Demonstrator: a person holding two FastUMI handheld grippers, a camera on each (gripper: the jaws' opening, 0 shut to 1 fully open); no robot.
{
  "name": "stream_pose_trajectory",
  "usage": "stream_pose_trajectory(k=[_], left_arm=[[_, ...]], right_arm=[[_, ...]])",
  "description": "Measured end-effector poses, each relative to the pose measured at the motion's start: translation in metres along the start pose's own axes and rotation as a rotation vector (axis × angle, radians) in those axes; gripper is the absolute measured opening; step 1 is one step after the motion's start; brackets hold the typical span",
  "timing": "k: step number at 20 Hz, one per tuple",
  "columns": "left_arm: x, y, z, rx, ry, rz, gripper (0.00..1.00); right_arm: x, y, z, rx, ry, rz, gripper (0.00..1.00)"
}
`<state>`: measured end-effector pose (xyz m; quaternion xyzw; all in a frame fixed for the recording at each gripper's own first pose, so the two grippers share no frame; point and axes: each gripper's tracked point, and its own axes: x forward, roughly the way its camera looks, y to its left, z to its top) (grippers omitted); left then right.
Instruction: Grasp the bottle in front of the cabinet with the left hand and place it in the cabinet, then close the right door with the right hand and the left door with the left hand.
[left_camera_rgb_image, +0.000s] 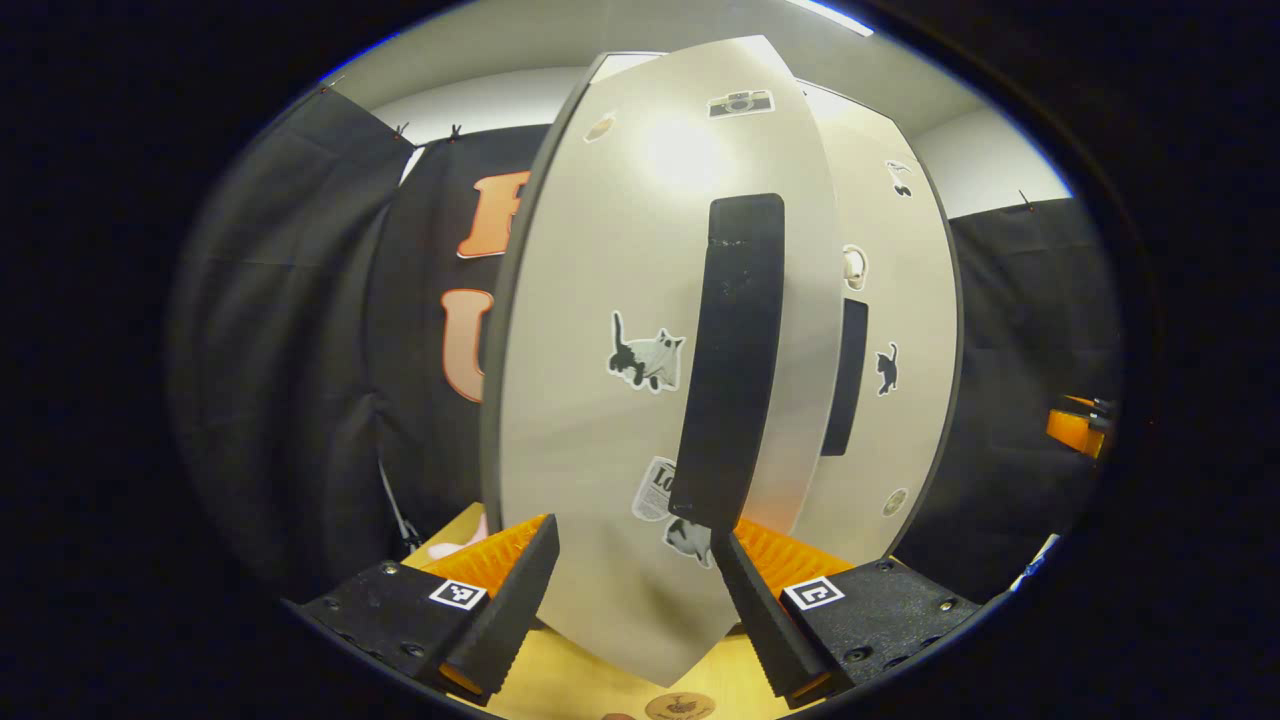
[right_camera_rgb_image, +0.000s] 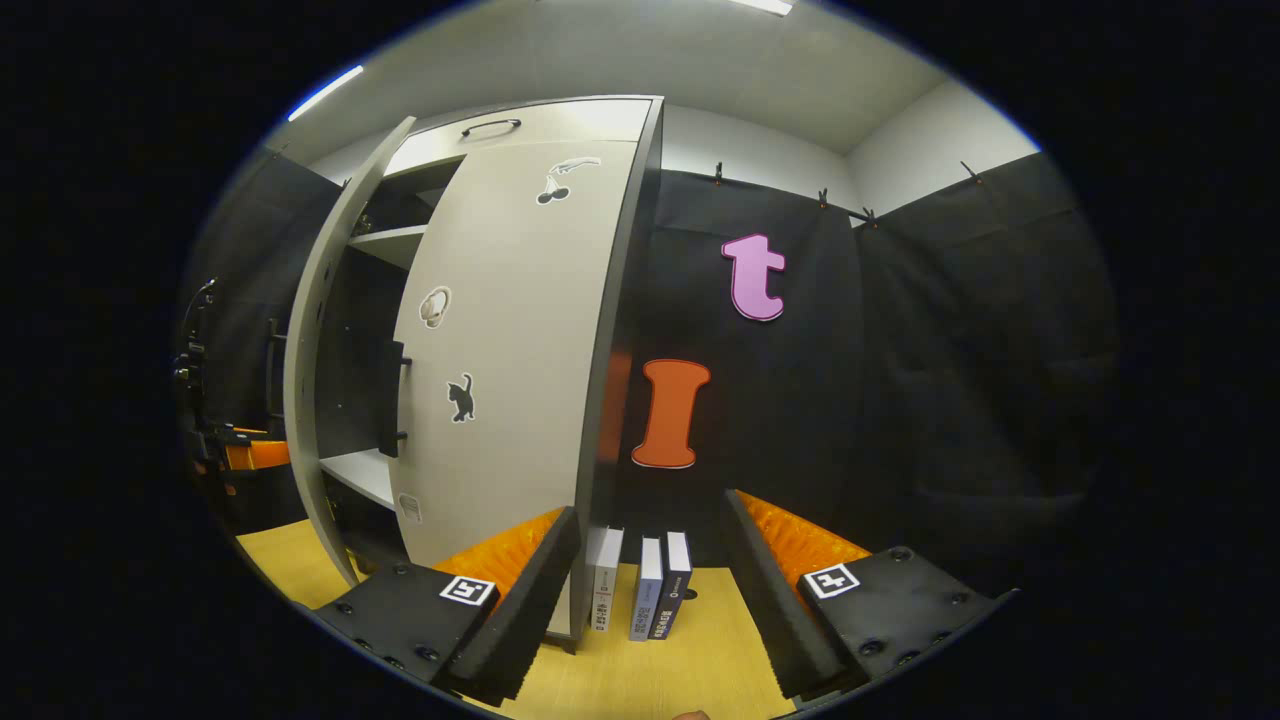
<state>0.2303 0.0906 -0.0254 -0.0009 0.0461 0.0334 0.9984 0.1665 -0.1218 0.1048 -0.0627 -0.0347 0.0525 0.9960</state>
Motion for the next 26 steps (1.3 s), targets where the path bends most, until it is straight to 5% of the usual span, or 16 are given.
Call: stream_pose_trajectory(k=[10, 11, 16, 26], left_arm=[[0.036, -0.014, -0.007, -0.066, -0.001, 0.014, 0.96], [0.040, -0.014, -0.008, -0.067, 0.002, 0.013, 0.89], [0.053, -0.016, -0.013, -0.064, 0.013, 0.028, 0.89], [0.040, -0.023, -0.034, -0.067, 0.116, 0.014, 0.93]], right_arm=[[-0.043, -0.063, -0.015, 0.060, 0.034, -0.117, 0.96], [-0.048, -0.067, -0.016, 0.062, 0.036, -0.127, 0.96], [-0.070, -0.087, -0.022, 0.064, 0.044, -0.170, 0.96], [-0.085, -0.082, -0.017, 0.063, 0.050, -0.195, 0.96]])
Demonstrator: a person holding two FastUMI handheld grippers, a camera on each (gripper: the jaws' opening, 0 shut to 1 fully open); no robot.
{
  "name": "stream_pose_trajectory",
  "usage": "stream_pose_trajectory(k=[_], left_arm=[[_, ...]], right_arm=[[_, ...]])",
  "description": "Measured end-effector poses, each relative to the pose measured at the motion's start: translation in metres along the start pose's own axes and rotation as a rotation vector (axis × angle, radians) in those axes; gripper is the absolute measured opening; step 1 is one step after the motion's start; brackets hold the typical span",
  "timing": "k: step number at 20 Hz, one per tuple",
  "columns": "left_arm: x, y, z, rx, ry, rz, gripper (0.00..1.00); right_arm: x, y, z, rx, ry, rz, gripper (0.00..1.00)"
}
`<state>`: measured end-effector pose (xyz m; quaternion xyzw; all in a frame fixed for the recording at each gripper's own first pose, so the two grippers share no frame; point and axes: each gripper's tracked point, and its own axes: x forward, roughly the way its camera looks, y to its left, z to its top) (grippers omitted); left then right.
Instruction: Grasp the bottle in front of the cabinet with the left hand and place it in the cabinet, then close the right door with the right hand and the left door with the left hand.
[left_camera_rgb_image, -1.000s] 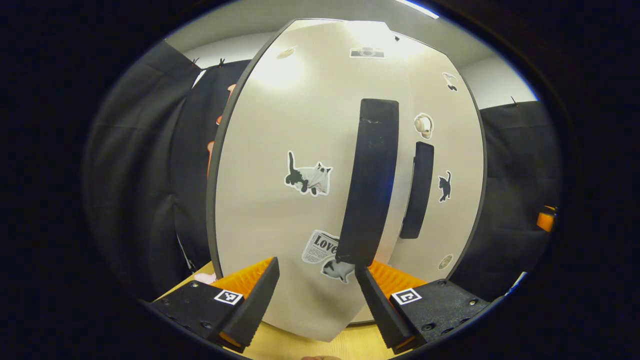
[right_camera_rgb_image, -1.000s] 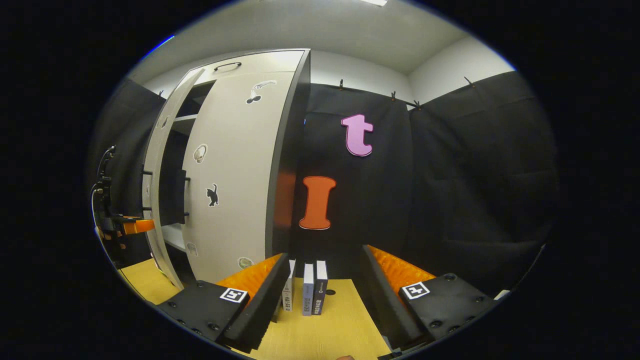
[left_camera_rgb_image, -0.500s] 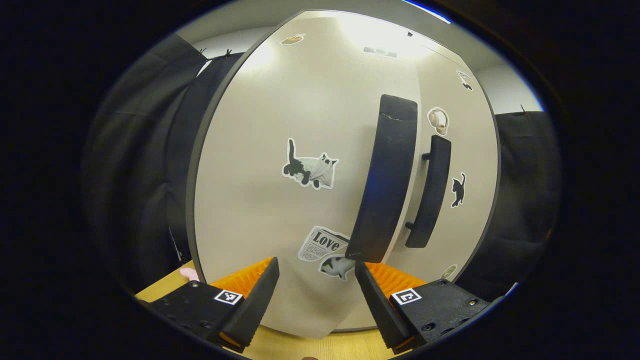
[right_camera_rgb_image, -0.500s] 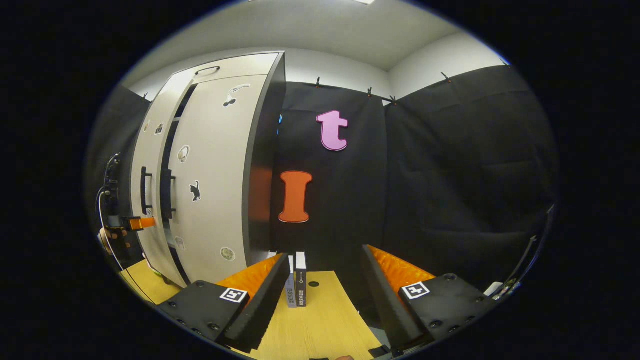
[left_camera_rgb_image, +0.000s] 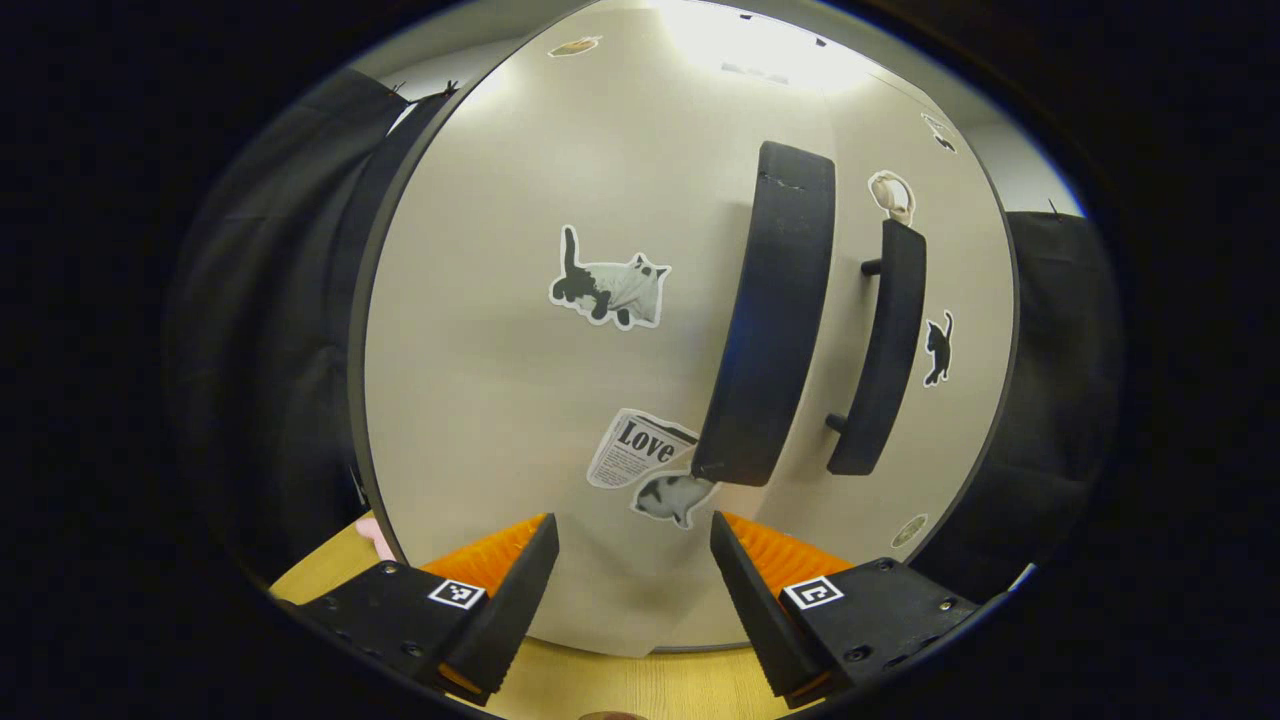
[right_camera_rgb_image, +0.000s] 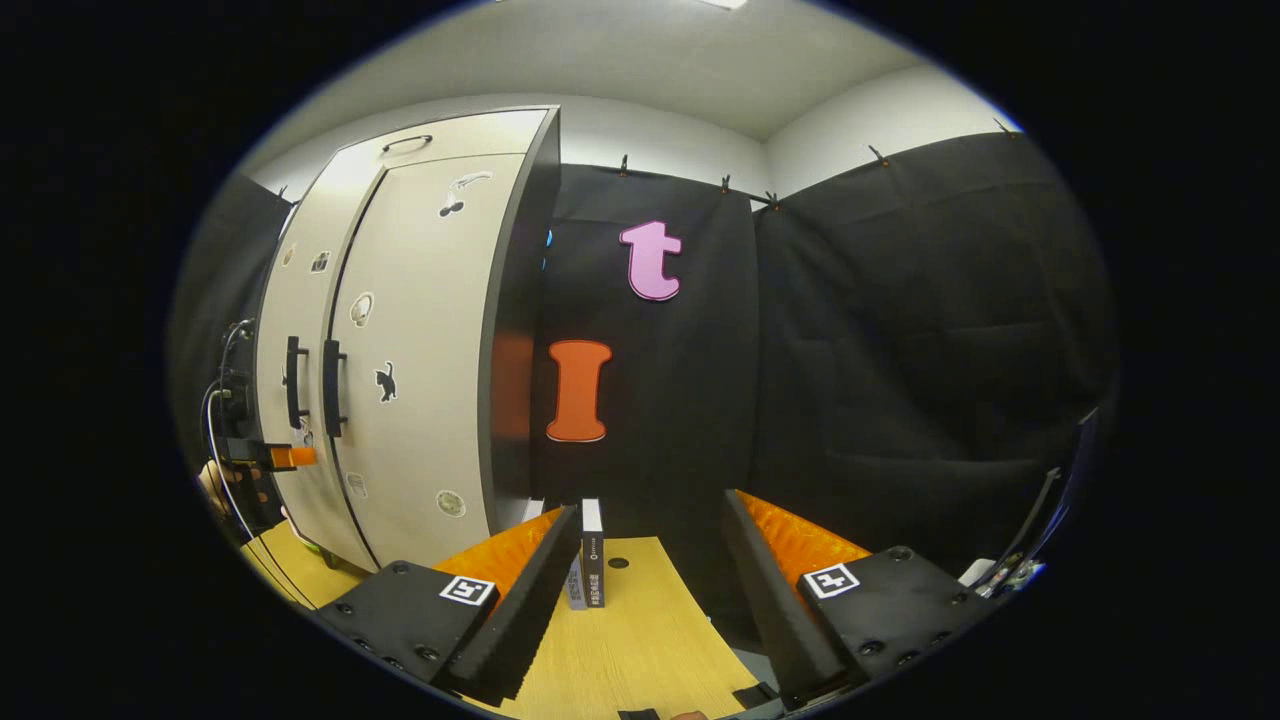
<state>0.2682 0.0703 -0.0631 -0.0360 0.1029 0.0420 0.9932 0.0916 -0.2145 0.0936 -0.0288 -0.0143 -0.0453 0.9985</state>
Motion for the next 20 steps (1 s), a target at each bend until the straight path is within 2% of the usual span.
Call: stream_pose_trajectory(k=[7, 12, 15, 20], left_arm=[[-0.068, 0.021, 0.032, 0.025, -0.018, -0.017, 0.93], [-0.129, 0.023, 0.078, 0.033, -0.096, -0.060, 0.93], [-0.167, 0.025, 0.104, 0.046, -0.123, -0.056, 0.93], [-0.229, 0.013, 0.152, 0.037, -0.221, -0.125, 0.93]], right_arm=[[-0.008, 0.035, 0.018, 0.018, -0.025, 0.041, 0.96], [-0.019, 0.063, 0.035, 0.019, -0.058, 0.063, 0.96], [-0.029, 0.079, 0.041, 0.040, -0.071, 0.079, 0.96], [-0.048, 0.098, 0.042, 0.047, -0.086, 0.092, 0.96]])
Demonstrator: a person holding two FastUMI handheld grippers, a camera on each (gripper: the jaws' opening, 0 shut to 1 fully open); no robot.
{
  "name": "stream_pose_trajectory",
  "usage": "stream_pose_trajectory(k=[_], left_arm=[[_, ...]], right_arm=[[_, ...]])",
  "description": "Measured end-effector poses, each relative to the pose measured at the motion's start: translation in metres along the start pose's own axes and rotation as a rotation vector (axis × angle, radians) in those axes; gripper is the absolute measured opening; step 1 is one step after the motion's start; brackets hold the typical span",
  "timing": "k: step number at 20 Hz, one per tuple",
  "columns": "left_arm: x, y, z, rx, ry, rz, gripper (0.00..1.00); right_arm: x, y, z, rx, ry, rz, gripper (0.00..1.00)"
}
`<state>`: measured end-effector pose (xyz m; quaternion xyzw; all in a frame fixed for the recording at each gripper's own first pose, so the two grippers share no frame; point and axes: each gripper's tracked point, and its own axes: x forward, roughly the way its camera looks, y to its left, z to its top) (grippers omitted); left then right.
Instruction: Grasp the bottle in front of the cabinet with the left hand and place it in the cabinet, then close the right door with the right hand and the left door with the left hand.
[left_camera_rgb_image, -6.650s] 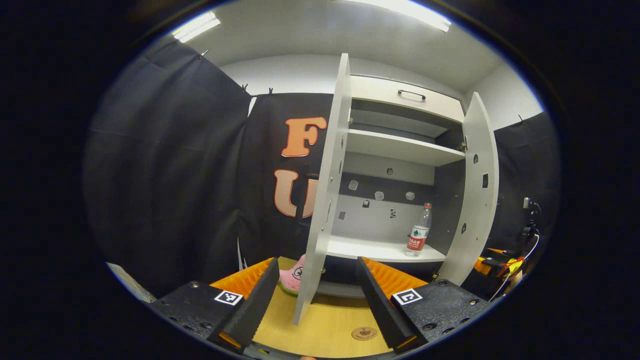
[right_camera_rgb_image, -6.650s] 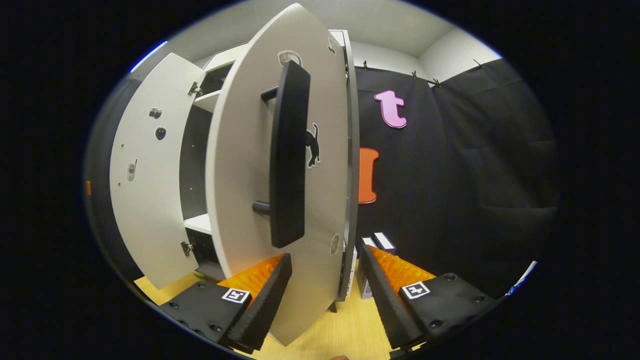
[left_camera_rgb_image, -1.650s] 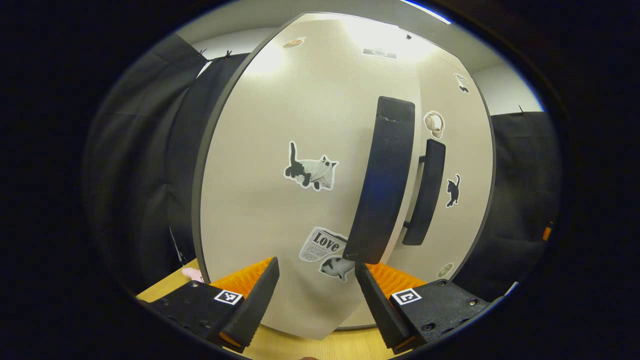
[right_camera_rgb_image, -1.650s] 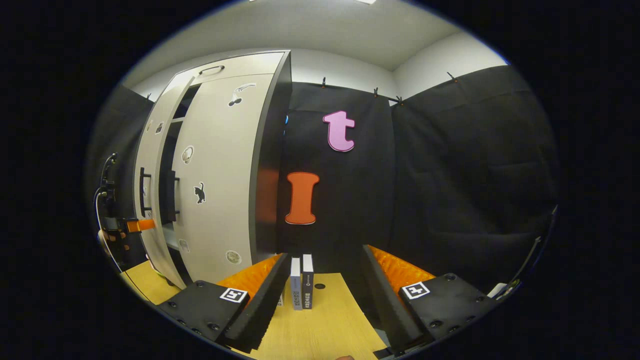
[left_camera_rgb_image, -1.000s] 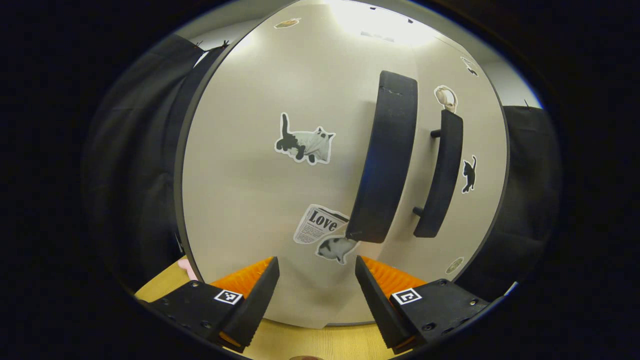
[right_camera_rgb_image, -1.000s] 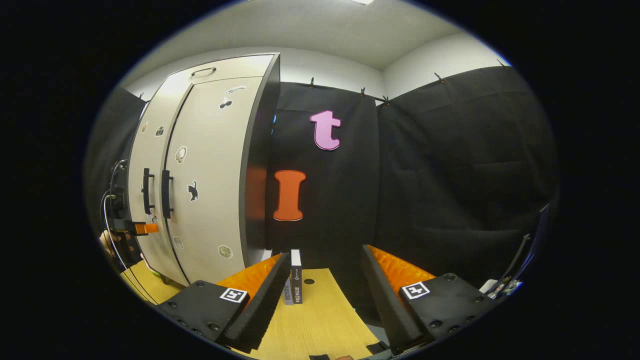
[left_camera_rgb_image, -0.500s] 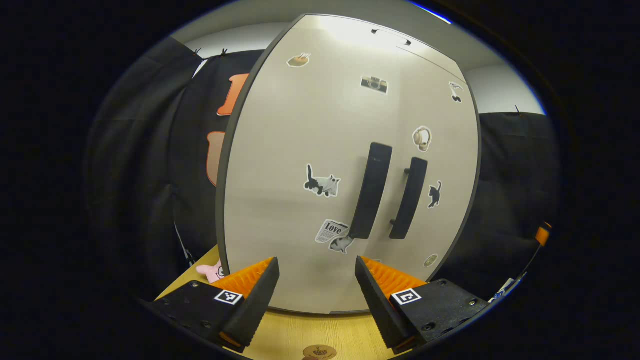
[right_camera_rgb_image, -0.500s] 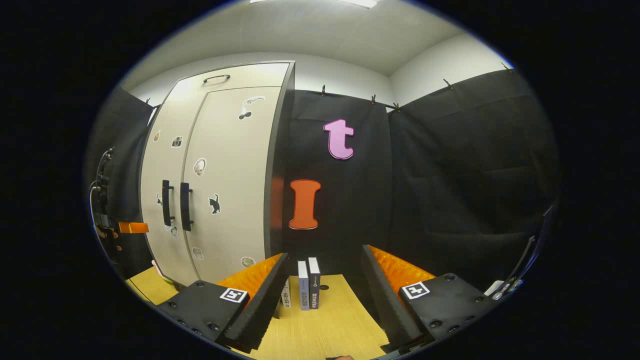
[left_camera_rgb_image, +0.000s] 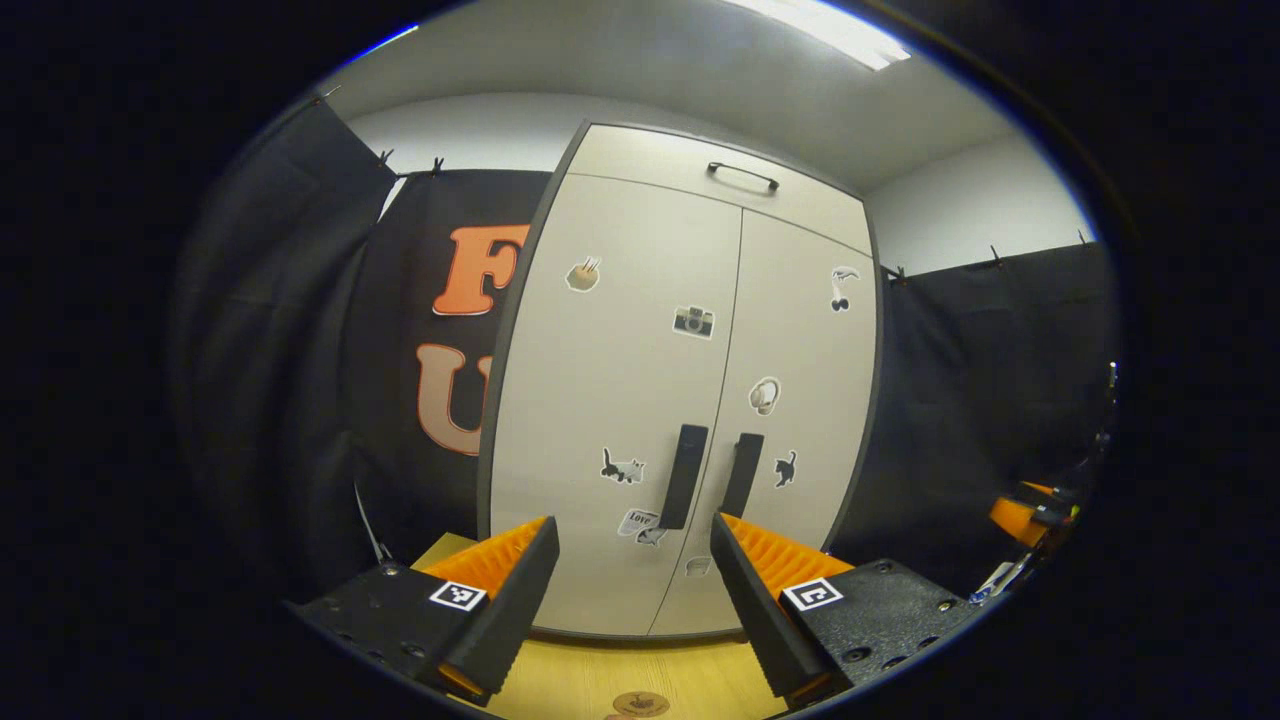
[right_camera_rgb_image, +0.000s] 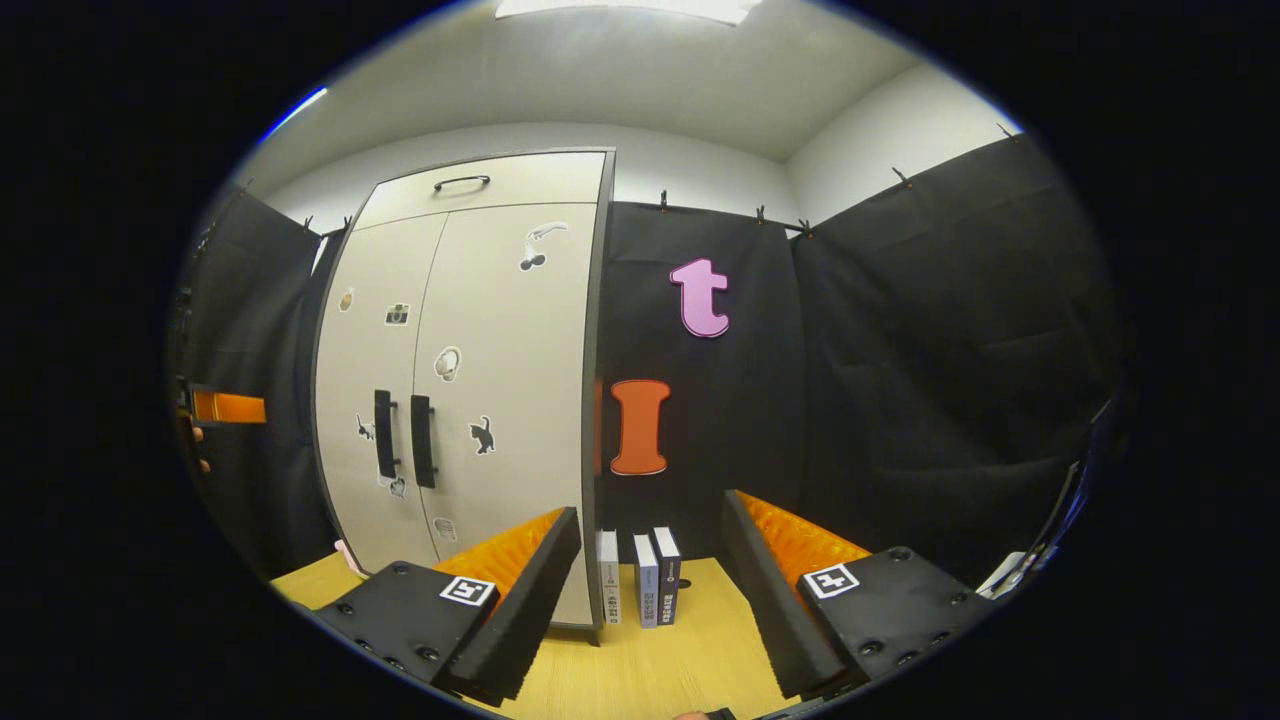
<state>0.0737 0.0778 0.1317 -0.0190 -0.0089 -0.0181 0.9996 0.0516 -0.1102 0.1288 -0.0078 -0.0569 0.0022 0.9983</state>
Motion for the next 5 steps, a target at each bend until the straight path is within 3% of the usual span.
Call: stream_pose_trajectory(k=[5], left_arm=[[-0.013, -0.010, 0.012, 0.015, -0.024, -0.038, 0.93]], right_arm=[[-0.016, 0.007, 0.003, -0.010, -0.004, -0.003, 0.96]])
